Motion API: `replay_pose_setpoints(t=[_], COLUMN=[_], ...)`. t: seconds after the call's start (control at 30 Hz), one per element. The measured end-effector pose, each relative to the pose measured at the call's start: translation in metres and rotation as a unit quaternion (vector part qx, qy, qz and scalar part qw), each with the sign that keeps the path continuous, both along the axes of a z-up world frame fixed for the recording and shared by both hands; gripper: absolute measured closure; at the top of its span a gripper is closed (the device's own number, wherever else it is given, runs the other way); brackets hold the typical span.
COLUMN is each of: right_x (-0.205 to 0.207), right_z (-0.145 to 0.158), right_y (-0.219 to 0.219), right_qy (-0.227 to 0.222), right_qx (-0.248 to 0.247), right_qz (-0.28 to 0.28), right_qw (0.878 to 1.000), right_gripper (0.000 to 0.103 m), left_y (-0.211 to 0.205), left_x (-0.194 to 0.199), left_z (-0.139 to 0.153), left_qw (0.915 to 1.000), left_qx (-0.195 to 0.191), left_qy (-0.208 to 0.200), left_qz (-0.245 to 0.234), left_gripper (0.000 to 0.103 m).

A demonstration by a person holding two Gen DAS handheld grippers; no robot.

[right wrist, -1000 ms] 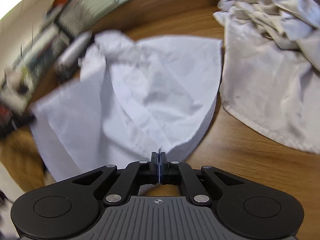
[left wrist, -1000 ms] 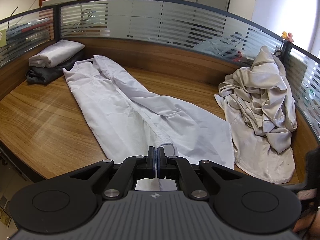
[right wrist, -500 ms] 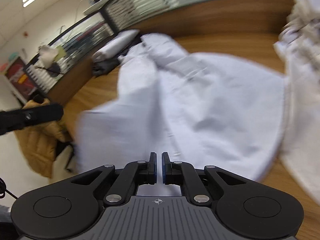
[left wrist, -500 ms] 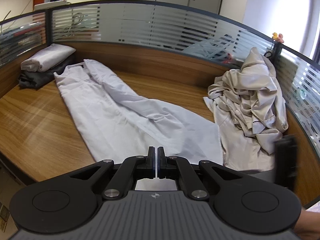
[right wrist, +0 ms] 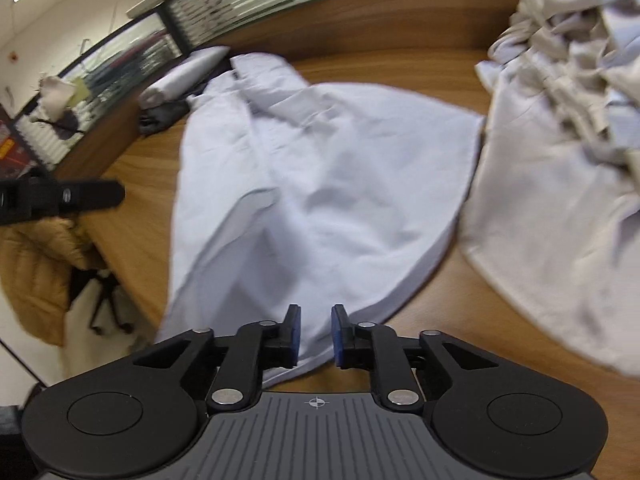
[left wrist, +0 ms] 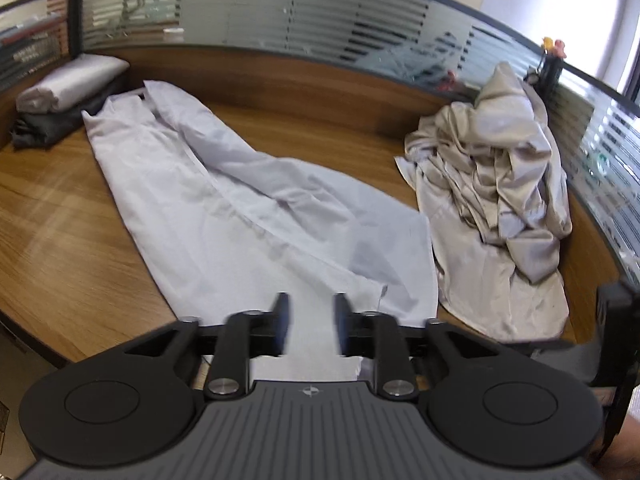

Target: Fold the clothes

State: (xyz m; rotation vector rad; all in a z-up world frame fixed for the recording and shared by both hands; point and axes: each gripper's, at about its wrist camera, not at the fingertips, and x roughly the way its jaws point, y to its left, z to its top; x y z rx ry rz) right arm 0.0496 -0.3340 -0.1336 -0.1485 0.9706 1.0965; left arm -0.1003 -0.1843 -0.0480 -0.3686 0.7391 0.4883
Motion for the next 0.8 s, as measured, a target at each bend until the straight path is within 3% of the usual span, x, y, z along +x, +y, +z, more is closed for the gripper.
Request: replay_pose_setpoints(t=[0.03, 0.1, 0.2, 0.37, 0.53, 0.57, 0.63, 0.67, 0.77, 0.8], right_x=[0.001, 0.003, 0.013, 0.044, 0.06, 0.061, 0.063, 0.063, 0.065, 0.066], right_z=[0.001, 0.001, -0.004, -0.015, -0.025, -0.027, -0.031, -0.033, -0.033, -0.03], right_y=[0.001, 0.005, 0.007, -0.008, -0.02, -0.021, -0.021, -0.021, -0.021, -0.021], right_qy=[-0.011, -0.044, -0.026, 0.111, 0.19, 0.199, 0.216, 0.226, 0.232, 0.228], right_qx=[-0.004, -0.021, -0.032, 0.009, 0.028, 0.028, 0.031, 0.035, 0.045, 0.049], right_qz=[0.003, 0.018, 0.018, -0.055, -0.12, -0.125, -0.133, -0.137, -0.143, -0.143], right_qw=[1.0, 0.999, 0.999, 0.992, 0.974, 0.972, 0.967, 0.964, 0.961, 0.962], right_gripper=[0.083, 0.082, 0.082, 0.082, 0.082, 0.082, 0.083, 0.083, 0.101, 0.101], left_y=[-0.001, -0.005, -0.016, -0.028, -0.025, -0.024, -0.019, -0.016, -0.007, -0.004], left_x=[0.003, 0.01, 0.022, 0.047, 0.073, 0.076, 0.077, 0.075, 0.064, 0.06], left_z=[-0.003, -0.011, -0.024, -0.048, -0.058, -0.06, -0.059, -0.056, -0.045, -0.043], left_qw=[1.0, 0.9997, 0.999, 0.9974, 0.9957, 0.9949, 0.9945, 0.9949, 0.9963, 0.9967], left_qx=[-0.003, -0.009, -0.004, 0.031, 0.059, 0.068, 0.075, 0.075, 0.073, 0.069], left_qy=[0.002, 0.009, 0.016, 0.037, 0.041, 0.043, 0.039, 0.033, 0.012, 0.01], left_qz=[-0.007, -0.021, -0.041, -0.054, -0.059, -0.061, -0.063, -0.059, -0.043, -0.04], left_gripper=[0.071, 0.059, 0.049, 0.049, 0.049, 0.052, 0.079, 0.097, 0.099, 0.101])
